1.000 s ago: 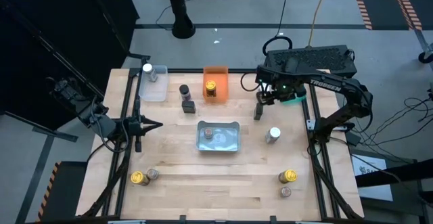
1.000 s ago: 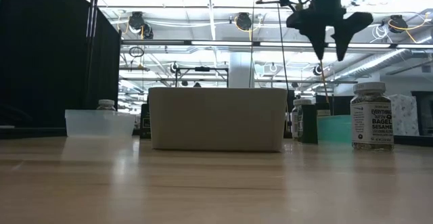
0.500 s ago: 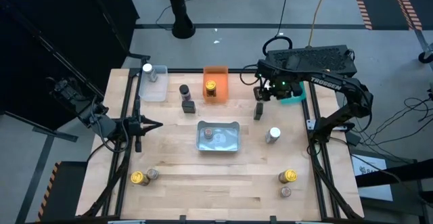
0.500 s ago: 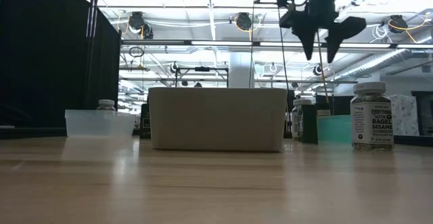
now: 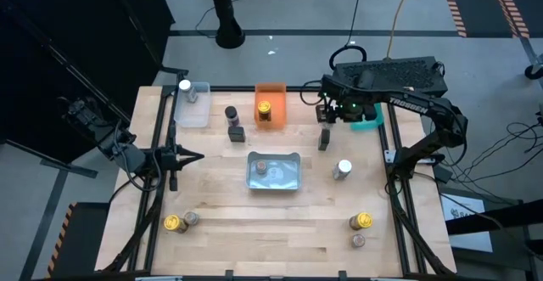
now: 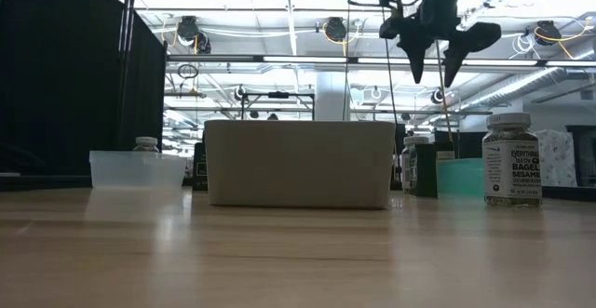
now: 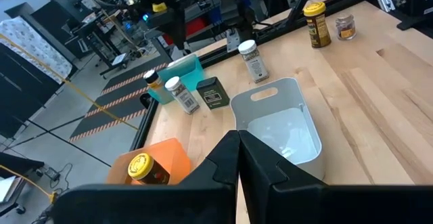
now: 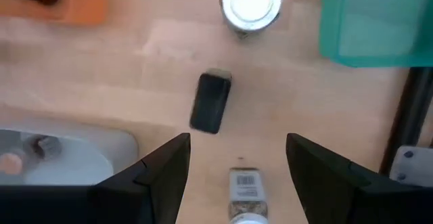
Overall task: Sort spices by type
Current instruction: Put the right yellow seasoning bottle into the orange bin
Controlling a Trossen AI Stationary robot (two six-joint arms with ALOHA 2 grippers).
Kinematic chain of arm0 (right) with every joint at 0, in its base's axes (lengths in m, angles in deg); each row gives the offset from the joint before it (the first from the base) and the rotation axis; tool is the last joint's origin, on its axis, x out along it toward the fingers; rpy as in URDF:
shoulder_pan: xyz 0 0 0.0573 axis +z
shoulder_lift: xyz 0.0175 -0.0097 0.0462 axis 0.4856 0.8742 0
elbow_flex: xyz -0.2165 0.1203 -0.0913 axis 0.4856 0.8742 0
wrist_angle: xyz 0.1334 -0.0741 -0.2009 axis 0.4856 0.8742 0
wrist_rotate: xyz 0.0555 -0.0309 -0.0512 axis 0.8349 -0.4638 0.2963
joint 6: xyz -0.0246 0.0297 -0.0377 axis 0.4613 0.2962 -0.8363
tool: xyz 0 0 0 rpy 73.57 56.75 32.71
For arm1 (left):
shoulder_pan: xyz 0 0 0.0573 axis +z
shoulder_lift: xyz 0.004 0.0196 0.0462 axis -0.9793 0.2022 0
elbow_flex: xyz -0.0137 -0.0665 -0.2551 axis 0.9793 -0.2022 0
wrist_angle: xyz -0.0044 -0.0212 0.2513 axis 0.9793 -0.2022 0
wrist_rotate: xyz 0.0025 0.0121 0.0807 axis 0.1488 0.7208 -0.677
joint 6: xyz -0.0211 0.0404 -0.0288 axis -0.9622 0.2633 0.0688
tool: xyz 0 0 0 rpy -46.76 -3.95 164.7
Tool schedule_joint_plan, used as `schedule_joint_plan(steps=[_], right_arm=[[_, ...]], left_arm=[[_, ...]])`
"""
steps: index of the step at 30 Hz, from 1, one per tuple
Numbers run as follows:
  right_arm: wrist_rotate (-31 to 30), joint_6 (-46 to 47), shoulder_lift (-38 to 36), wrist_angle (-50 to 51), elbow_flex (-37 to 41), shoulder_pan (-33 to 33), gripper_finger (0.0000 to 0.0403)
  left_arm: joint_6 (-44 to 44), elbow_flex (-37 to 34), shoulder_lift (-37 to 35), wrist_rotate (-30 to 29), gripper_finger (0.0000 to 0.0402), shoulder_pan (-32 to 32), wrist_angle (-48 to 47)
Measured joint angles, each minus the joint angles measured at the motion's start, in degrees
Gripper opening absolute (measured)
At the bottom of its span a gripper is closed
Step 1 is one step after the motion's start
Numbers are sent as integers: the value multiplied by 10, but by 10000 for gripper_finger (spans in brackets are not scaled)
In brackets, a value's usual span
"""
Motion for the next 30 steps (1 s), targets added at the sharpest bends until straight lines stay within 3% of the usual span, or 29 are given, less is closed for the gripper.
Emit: schedule_joint_plan(steps=[11,24,30], right_arm=[[15,44,9,-26,0,87,226],[11,11,9,38,0,9,226],[32,-10,22,-35,0,41,226]], left_arm=[[-1,0,1,0,15,0,0],[0,0,1,0,15,0,0],[0,0,1,0,15,0,0]])
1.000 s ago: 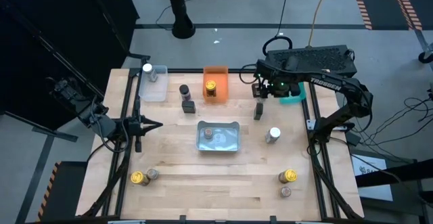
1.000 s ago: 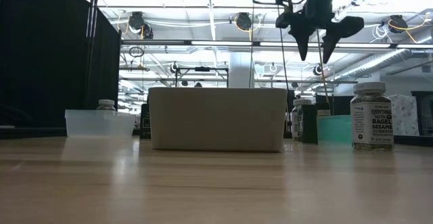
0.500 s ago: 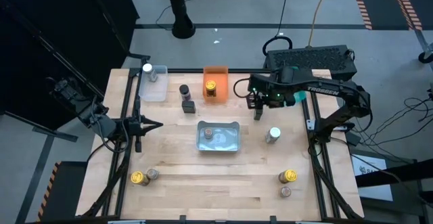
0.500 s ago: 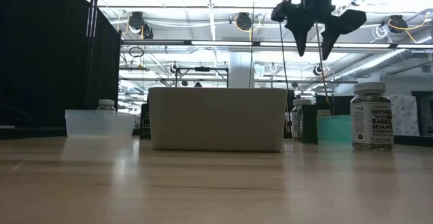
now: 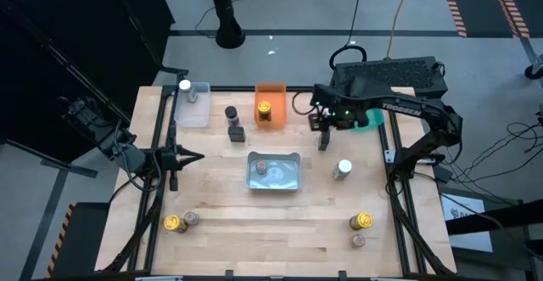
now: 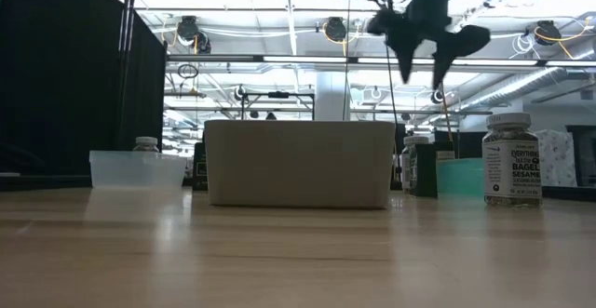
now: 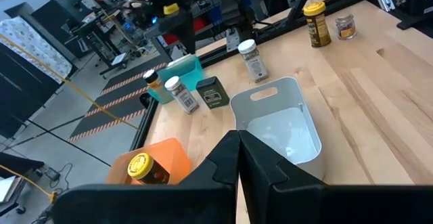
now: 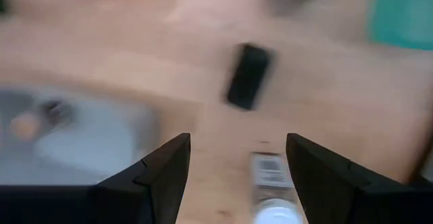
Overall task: Sort spices by type
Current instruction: Put the right yellow seasoning bottle into the orange bin
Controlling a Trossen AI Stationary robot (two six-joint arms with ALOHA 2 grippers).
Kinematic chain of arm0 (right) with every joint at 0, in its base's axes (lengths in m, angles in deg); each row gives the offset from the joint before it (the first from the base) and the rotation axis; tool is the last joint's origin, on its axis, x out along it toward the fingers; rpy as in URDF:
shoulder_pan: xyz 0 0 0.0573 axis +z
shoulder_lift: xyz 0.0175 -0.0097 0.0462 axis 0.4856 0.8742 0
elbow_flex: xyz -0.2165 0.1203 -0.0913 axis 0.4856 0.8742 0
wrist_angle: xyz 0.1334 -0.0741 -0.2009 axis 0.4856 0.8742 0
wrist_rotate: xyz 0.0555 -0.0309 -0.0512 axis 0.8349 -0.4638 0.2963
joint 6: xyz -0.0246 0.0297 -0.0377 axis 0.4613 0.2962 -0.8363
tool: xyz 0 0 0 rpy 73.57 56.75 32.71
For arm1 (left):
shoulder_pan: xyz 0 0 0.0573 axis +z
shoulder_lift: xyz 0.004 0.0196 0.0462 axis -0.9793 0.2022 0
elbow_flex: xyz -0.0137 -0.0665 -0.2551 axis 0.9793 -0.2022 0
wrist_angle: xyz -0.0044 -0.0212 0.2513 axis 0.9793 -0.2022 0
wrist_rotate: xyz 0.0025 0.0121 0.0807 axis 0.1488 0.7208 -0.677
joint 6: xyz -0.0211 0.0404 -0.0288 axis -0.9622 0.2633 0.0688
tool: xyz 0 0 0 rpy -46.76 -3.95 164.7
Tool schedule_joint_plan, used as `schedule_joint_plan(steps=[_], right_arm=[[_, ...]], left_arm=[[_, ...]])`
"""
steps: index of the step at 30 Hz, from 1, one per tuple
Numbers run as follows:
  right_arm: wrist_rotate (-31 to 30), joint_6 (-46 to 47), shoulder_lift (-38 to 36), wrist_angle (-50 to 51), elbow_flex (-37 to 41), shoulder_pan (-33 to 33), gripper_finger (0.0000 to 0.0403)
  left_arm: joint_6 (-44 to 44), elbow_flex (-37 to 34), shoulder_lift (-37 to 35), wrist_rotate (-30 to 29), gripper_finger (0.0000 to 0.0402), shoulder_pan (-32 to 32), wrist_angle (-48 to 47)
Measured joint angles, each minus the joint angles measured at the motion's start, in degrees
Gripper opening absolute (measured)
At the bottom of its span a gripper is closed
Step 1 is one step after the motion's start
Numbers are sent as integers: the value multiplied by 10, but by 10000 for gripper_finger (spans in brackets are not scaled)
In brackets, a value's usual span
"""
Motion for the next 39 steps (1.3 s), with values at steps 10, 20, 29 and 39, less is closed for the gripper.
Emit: schedule_joint_plan(steps=[10,20,29,39], right_arm=[[17,21,5,2,0,64,226],[71,-155,4,19,0,164,226],[93,94,4,38,0,256,226],[118,282,2,43,0,434,226]], left_arm=[[-1,0,0,5,15,0,0],[-15,0,0,5,15,0,0],[-16,0,0,5,15,0,0],[-42,0,0,5,15,0,-3]])
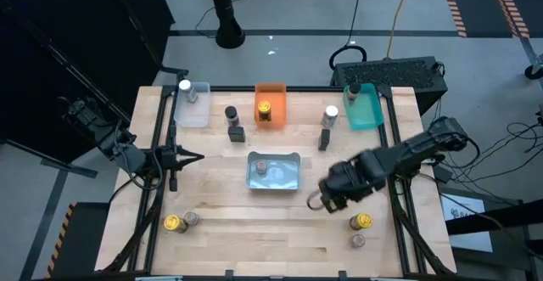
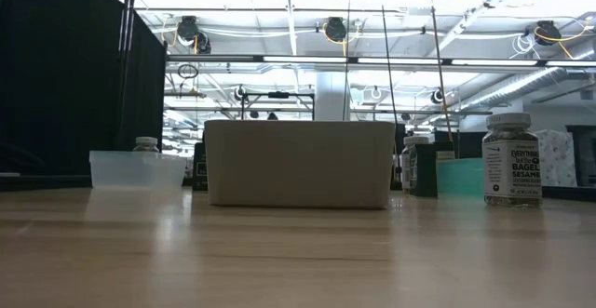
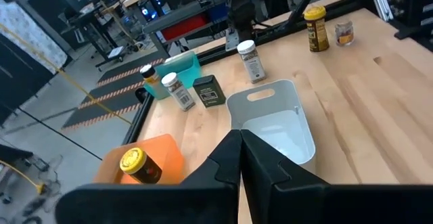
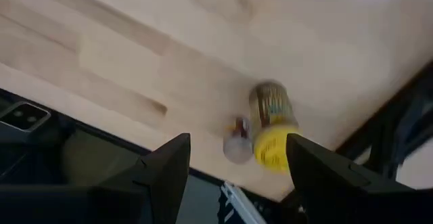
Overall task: Sort spices by type
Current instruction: Put the right yellow seasoning bottle into the orange bin
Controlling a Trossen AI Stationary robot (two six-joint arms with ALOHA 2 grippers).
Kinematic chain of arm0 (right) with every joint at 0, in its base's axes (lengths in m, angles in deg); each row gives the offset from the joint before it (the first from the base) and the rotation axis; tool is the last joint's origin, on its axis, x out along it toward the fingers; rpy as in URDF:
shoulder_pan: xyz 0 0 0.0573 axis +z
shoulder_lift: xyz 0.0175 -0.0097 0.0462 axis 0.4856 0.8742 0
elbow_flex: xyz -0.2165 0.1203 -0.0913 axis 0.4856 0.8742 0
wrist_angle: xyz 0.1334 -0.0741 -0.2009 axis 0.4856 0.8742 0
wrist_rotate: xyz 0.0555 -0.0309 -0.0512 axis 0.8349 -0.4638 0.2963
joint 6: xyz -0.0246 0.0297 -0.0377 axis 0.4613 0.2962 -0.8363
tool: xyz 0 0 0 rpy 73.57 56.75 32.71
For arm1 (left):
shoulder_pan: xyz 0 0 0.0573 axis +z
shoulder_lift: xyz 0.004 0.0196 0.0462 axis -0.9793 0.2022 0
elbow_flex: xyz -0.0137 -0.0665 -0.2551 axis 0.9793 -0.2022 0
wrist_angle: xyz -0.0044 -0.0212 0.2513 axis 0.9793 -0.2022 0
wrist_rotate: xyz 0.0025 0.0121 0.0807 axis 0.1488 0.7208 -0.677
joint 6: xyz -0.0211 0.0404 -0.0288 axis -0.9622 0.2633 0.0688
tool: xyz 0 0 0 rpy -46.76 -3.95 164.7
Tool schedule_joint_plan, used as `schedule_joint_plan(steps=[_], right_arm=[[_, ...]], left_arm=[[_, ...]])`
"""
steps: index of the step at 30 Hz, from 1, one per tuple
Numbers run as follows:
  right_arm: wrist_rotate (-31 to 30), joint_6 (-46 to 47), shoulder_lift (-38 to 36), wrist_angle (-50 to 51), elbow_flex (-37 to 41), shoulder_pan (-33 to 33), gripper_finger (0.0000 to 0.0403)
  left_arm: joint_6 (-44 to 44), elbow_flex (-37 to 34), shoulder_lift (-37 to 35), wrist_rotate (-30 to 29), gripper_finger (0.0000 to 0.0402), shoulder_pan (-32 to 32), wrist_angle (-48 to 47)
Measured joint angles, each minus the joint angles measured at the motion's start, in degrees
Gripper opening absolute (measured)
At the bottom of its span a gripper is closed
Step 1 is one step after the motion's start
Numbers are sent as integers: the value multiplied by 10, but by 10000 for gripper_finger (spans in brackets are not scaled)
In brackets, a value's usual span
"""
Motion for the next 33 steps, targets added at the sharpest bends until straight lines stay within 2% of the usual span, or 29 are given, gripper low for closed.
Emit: schedule_joint_plan(steps=[6,13,16,22,28,33], right_arm=[[2,133,-2,34,0,83,226],[-6,239,-15,52,0,162,226],[-30,277,-28,70,0,181,226],[-111,305,-54,76,0,190,226],[-123,303,-54,77,11,186,226],[-123,285,-76,15,78,186,227]], left_arm=[[-3,0,0,0,15,0,0],[1,0,0,0,15,0,1],[2,0,0,0,15,0,1],[2,0,0,0,15,0,4],[2,0,0,0,15,0,4],[2,0,0,0,15,0,4]])
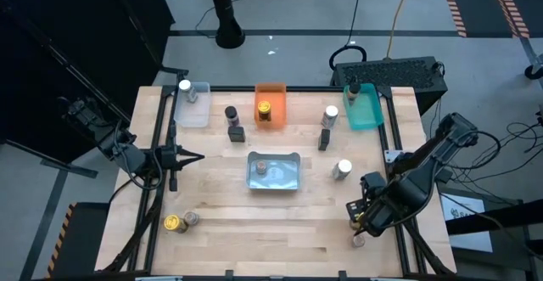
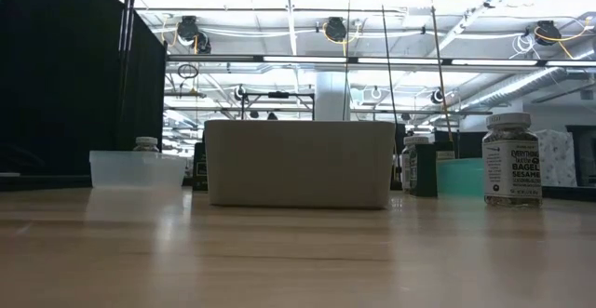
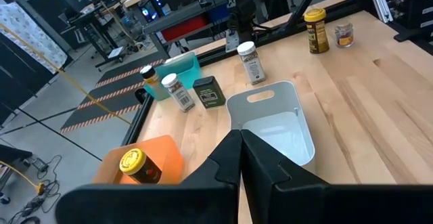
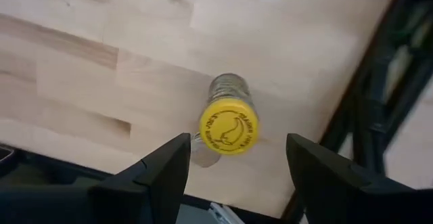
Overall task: Sort spices by type
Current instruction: Put the right yellow seasoning bottle into the orange bin
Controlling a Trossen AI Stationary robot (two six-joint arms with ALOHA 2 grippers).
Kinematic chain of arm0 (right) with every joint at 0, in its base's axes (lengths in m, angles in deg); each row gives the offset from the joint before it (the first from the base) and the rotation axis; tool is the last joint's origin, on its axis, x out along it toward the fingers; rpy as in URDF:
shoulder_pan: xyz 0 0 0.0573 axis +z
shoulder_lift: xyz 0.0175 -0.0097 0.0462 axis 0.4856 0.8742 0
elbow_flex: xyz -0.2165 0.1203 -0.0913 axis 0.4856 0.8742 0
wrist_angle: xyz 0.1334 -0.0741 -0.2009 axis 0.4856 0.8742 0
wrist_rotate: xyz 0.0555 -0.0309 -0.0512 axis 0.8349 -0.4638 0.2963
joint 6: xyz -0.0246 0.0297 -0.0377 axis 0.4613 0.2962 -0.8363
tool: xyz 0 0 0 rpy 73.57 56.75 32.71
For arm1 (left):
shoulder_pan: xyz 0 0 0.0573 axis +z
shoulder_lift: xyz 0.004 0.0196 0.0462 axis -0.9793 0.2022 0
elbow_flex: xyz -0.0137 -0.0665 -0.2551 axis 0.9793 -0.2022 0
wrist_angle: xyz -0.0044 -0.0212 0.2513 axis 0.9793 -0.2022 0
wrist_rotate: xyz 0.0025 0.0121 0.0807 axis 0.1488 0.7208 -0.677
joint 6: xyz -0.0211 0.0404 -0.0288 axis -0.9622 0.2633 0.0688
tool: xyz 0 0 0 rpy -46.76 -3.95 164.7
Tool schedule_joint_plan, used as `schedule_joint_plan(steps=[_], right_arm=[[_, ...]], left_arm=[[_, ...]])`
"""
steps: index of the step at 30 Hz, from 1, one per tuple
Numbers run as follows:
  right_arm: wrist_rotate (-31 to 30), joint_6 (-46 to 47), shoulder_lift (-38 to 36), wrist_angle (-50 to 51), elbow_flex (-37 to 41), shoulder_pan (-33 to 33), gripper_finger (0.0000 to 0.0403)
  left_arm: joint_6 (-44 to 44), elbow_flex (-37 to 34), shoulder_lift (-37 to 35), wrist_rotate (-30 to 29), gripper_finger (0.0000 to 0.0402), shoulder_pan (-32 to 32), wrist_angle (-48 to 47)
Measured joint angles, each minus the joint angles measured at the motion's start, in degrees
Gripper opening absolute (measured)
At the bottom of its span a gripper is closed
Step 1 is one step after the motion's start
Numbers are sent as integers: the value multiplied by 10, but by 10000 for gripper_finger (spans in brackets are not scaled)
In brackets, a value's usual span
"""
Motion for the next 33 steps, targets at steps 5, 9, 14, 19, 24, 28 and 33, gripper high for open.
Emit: schedule_joint_plan(steps=[5,9,14,19,24,28,33], right_arm=[[-1,3,-62,-99,102,-9,227],[-4,5,-100,-172,152,-15,227],[4,7,-104,-182,154,-15,227],[18,15,-104,-176,152,-15,227],[5,17,-104,-176,152,-15,227],[-23,6,-102,-169,152,-17,227],[-61,5,-98,-159,152,-22,226]], left_arm=[[0,0,0,0,15,0,0],[0,0,0,0,15,0,0],[0,0,0,0,15,0,-1],[0,0,0,0,15,0,-1],[-1,0,0,0,15,0,-1],[0,0,0,0,15,0,0],[0,0,0,0,15,0,1]])
